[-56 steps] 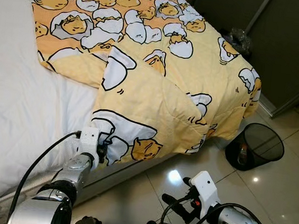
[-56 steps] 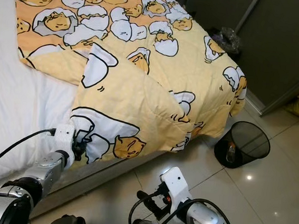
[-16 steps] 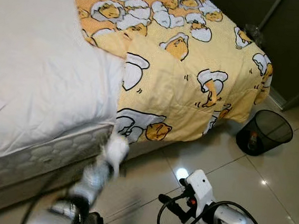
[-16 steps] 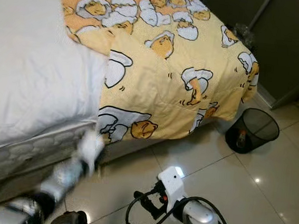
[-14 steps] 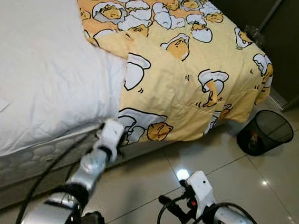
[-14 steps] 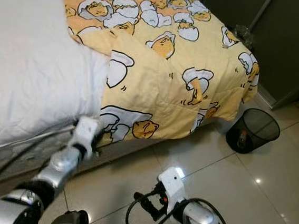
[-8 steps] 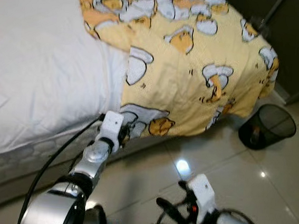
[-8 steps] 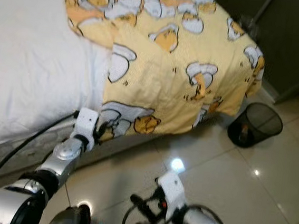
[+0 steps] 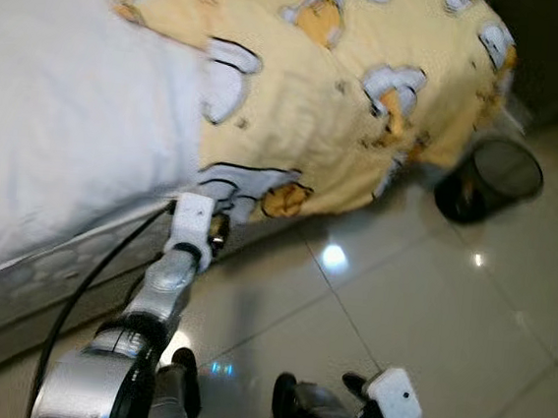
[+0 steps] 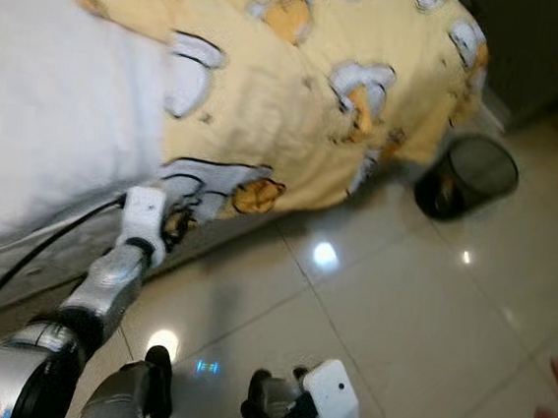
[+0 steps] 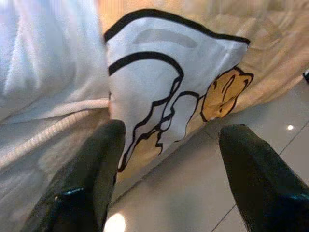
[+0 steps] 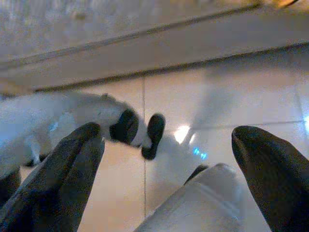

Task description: Clean up the room

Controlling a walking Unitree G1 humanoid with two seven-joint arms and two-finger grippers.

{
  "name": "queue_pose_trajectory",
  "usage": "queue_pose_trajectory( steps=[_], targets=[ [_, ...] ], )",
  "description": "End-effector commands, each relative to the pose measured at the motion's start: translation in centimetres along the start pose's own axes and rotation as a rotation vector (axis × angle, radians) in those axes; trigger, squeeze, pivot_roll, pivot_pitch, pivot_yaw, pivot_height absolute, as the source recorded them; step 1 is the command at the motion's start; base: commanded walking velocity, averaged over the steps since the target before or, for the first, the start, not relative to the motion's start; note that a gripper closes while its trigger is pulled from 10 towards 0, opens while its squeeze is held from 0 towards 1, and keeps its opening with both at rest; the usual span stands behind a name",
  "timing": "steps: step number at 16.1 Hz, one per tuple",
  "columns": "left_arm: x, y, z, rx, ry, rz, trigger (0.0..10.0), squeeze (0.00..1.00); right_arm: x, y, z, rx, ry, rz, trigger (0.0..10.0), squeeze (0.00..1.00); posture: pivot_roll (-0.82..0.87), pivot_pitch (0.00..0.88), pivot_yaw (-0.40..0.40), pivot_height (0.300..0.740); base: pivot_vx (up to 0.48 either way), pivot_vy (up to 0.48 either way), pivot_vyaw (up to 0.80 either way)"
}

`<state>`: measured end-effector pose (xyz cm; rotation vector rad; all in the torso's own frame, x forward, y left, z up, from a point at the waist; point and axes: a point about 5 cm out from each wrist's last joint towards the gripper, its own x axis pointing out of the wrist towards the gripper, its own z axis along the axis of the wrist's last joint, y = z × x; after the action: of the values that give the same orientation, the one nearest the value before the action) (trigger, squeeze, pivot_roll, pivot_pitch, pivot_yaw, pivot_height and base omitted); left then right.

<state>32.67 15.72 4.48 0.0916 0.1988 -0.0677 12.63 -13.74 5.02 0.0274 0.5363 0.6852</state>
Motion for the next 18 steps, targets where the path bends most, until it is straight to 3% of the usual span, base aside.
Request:
queue_pose_trajectory(
  steps=[1,2,3,4,6,8,9,11,15,18],
  targets=[
    [-1.9,-0.1,-1.1,-0.017,-0.071,-0.024,10.0,0.0,-0.7,-1.1,1.4,-0.054,-0.092,-0.132,10.0,0.0,-0.33,0.318,-0.065,0.74,0.0,0.0,0.0],
    [-4.6,-0.1,-0.9,-0.022,-0.173,-0.048,10.0,0.0,-1.3,-2.2,2.6,-0.062,-0.196,-0.274,10.0,0.0,-0.28,0.305,-0.051,0.74,0.0,0.0,0.0],
    [-5.8,-0.2,-0.6,-0.022,-0.2,-0.056,10.0,0.0,-1.7,-2.4,2.8,-0.069,-0.216,-0.314,10.0,0.0,-0.28,0.305,-0.051,0.74,0.0,0.0,0.0],
    [-9.8,-1.1,0.0,-0.035,-0.226,-0.057,10.0,0.0,-2.4,-2.8,2.6,-0.057,-0.254,-0.399,10.0,0.0,-0.22,0.255,-0.029,0.74,0.0,0.0,0.0],
    [-11.3,-1.3,0.7,-0.068,-0.233,-0.005,10.0,0.0,-2.3,-3.5,2.8,-0.041,-0.293,-0.467,10.0,0.0,-0.18,0.192,-0.014,0.74,0.0,0.0,0.0],
    [-10.6,-1.6,2.1,-0.163,-0.247,0.004,10.0,0.0,-1.0,-5.6,3.9,-0.055,-0.379,-0.569,10.0,0.0,-0.13,0.115,0.002,0.74,0.0,0.0,0.0],
    [-10.2,-1.9,3.0,-0.176,-0.234,-0.01,10.0,0.0,-0.2,-6.6,4.8,-0.054,-0.425,-0.628,10.0,0.0,-0.13,0.076,0.008,0.74,0.0,-0.394,0.0],
    [-8.0,-2.0,4.2,-0.162,-0.227,-0.005,10.0,0.0,2.0,-7.7,6.7,-0.086,-0.486,-0.642,10.0,0.0,-0.13,0.035,0.015,0.74,0.45,0.0,0.0],
    [-6.4,-1.1,3.5,-0.171,-0.175,0.015,10.0,0.0,3.2,-7.8,7.0,-0.101,-0.491,-0.604,10.0,0.0,-0.15,0.049,0.03,0.74,0.47,0.0,0.0],
    [-6.7,-0.4,1.5,-0.09,-0.079,0.059,10.0,0.0,4.2,-7.3,5.7,-0.079,-0.442,-0.547,10.0,0.0,-0.14,0.064,0.016,0.74,0.16,0.0,0.0]
  ],
)
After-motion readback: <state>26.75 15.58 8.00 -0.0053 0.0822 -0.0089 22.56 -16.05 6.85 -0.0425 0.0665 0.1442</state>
